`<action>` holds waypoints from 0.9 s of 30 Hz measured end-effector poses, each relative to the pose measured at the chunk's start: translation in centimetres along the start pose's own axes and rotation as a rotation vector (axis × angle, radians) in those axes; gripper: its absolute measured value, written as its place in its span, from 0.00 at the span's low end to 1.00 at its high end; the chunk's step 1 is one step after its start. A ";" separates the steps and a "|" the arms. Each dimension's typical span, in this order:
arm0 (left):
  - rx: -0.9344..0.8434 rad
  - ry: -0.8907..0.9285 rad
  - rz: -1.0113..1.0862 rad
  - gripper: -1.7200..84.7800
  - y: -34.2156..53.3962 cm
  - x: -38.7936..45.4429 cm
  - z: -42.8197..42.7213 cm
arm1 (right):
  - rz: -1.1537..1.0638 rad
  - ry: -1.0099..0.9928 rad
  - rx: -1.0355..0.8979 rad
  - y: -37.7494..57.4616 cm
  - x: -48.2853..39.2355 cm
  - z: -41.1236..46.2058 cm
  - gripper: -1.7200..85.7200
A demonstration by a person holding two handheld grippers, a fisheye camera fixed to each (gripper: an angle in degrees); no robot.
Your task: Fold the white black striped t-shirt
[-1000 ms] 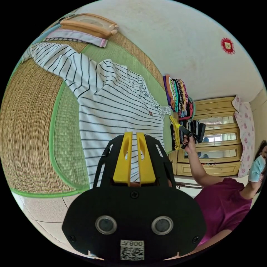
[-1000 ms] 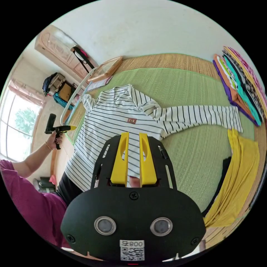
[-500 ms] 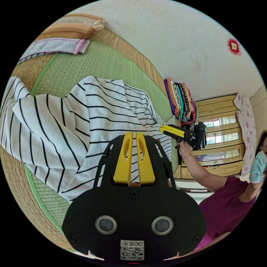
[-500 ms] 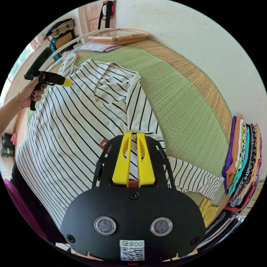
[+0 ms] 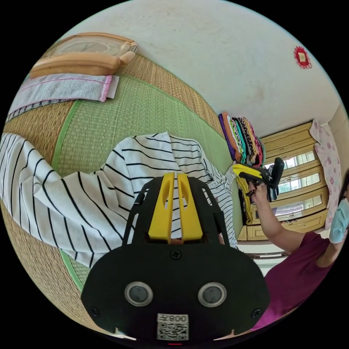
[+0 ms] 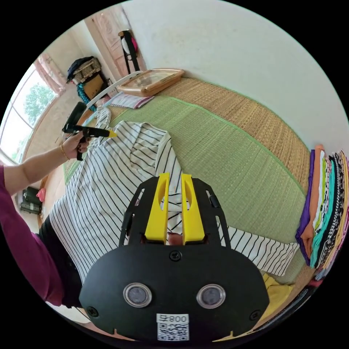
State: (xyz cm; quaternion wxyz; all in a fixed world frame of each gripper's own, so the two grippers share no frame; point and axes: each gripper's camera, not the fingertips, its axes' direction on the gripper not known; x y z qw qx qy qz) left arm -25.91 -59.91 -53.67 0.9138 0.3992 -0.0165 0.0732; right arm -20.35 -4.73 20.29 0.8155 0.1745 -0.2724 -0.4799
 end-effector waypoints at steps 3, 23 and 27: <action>-0.009 0.018 -0.013 0.03 -0.2 -0.6 2.1 | -0.121 0.109 -0.122 1.2 -4.5 5.1 0.10; 0.016 -0.138 0.046 0.03 -5.4 -1.8 7.5 | 0.306 0.040 -0.046 3.8 18.6 0.4 0.03; 0.019 -0.172 0.051 0.02 -6.0 -2.1 8.6 | 0.266 -0.028 0.040 5.0 16.4 0.2 0.03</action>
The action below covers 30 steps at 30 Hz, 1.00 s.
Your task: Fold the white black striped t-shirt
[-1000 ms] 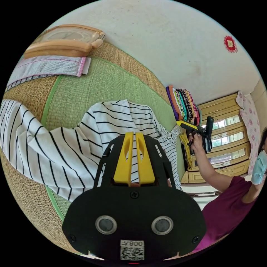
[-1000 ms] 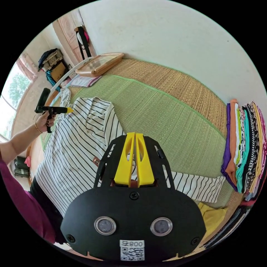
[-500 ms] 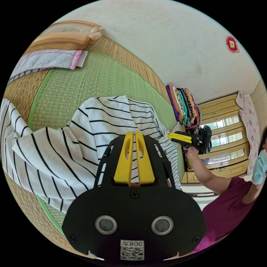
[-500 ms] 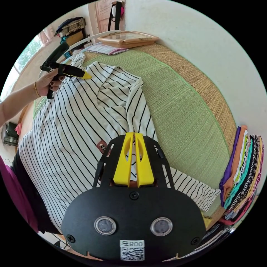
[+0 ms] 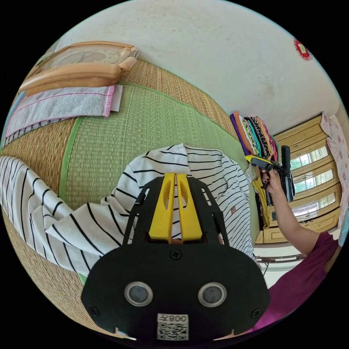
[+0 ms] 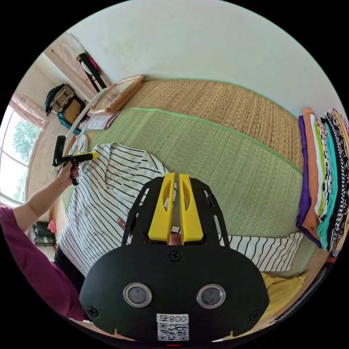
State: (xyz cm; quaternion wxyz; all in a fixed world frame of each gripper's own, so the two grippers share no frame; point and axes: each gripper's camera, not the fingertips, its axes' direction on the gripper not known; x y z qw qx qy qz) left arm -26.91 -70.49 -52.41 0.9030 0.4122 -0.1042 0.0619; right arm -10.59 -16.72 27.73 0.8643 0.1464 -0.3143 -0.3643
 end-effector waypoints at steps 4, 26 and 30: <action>-0.020 -0.071 0.007 0.02 -0.5 0.0 1.3 | -0.103 0.071 -0.079 0.7 -4.5 5.7 0.03; 0.076 -0.141 0.020 0.02 -1.5 0.1 1.9 | 0.057 -0.090 0.077 3.7 4.3 3.1 0.05; 0.071 -0.139 0.055 0.02 -0.3 0.3 1.7 | 0.049 0.087 0.032 9.0 5.2 0.9 0.08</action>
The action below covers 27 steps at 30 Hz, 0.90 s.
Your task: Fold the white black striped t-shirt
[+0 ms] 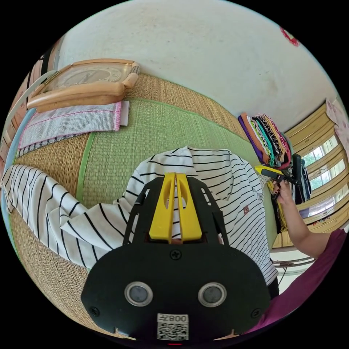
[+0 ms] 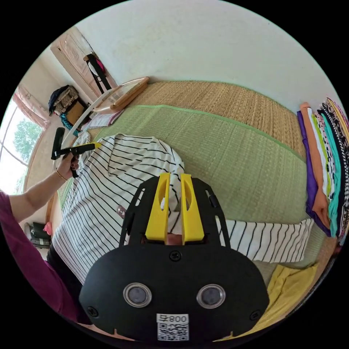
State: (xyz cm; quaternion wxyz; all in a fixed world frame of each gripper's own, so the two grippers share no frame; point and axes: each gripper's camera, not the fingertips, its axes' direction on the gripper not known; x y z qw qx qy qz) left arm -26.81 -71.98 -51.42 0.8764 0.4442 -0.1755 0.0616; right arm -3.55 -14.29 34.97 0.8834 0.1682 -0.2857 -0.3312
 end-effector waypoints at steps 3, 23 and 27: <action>-0.030 -0.025 -0.010 0.02 0.4 -0.5 0.6 | 0.036 0.046 -0.102 2.4 1.7 1.6 0.07; -0.054 -0.045 -0.011 0.02 0.1 -2.0 1.4 | 0.026 0.114 -0.083 4.4 1.1 -2.6 0.03; -0.047 -0.033 -0.012 0.02 0.3 -2.5 1.3 | 0.073 0.059 -0.012 3.8 1.8 -5.3 0.03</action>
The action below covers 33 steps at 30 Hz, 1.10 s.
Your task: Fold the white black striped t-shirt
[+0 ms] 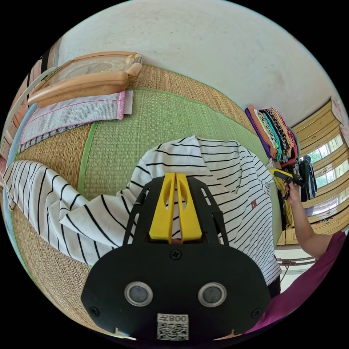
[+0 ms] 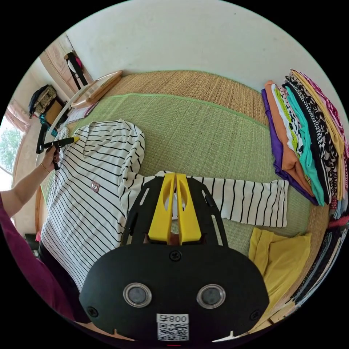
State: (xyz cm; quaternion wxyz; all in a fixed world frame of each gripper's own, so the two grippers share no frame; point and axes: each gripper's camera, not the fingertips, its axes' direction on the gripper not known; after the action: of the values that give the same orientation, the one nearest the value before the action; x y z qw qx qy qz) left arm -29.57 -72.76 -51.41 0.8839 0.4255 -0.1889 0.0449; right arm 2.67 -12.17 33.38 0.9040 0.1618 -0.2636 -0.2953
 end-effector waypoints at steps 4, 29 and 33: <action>0.010 0.008 -0.010 0.02 0.2 -0.4 -0.1 | -0.102 0.034 -0.013 0.7 -3.4 -1.0 0.09; 0.006 0.015 -0.001 0.02 0.6 -2.2 -1.6 | -0.498 0.031 -0.124 -1.6 -16.9 0.1 0.09; 0.006 0.017 -0.003 0.02 0.7 -2.4 -2.0 | -0.466 0.012 -0.143 -0.7 -17.4 2.8 0.07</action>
State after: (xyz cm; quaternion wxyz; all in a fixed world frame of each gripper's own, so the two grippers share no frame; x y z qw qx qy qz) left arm -31.38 -70.59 -52.89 0.8842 0.4281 -0.1804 0.0481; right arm -11.14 -2.32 28.70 0.8220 0.1555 -0.1921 -0.5130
